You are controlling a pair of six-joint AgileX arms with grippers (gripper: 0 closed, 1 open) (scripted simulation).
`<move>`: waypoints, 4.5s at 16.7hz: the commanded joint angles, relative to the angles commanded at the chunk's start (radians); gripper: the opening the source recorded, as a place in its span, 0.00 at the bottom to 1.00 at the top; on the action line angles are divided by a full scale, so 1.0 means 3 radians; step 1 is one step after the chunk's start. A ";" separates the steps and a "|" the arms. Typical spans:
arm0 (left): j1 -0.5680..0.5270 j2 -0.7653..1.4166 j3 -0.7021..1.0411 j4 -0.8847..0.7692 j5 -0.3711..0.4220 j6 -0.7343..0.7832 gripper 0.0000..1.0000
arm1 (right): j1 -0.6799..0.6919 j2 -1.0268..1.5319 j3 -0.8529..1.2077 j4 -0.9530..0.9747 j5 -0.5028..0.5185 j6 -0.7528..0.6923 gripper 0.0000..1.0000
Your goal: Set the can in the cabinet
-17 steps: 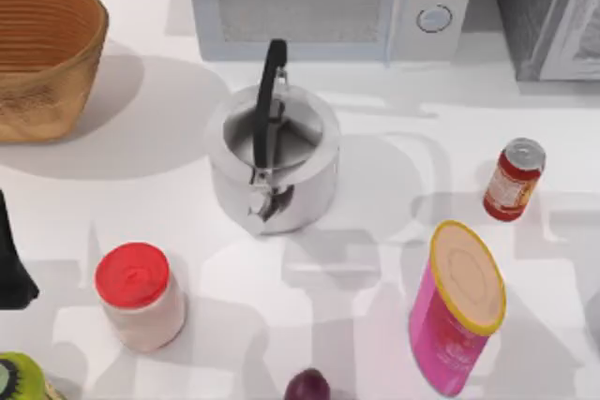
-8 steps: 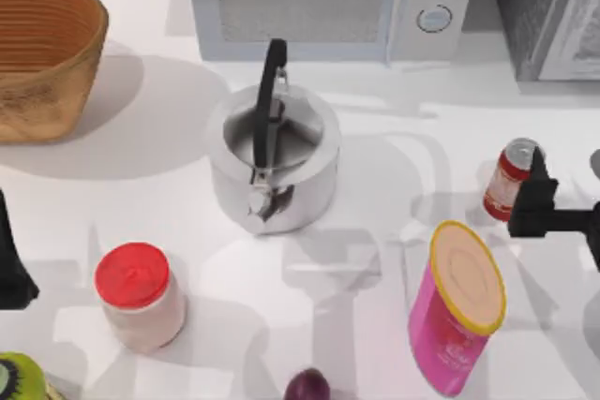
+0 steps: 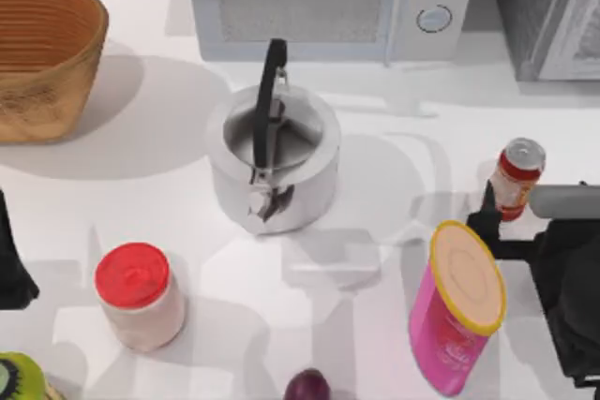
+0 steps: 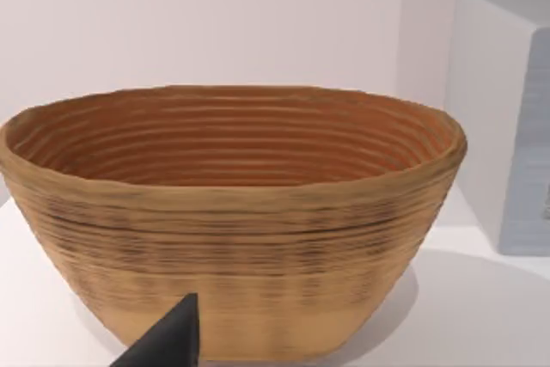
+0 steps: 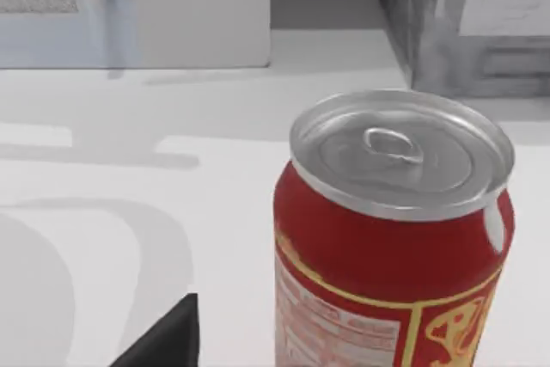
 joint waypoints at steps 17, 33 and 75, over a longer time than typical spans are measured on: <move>0.0000 0.0000 0.0000 0.0000 0.0000 0.0000 1.00 | -0.0165 0.0576 0.0527 0.0061 -0.0172 -0.0050 1.00; 0.0000 0.0000 0.0000 0.0000 0.0000 0.0000 1.00 | -0.0298 0.0660 0.0754 -0.0065 -0.0300 -0.0084 0.32; 0.0000 0.0000 0.0000 0.0000 0.0000 0.0000 1.00 | -0.0386 -0.2418 0.0918 -0.3173 -0.0549 -0.0126 0.00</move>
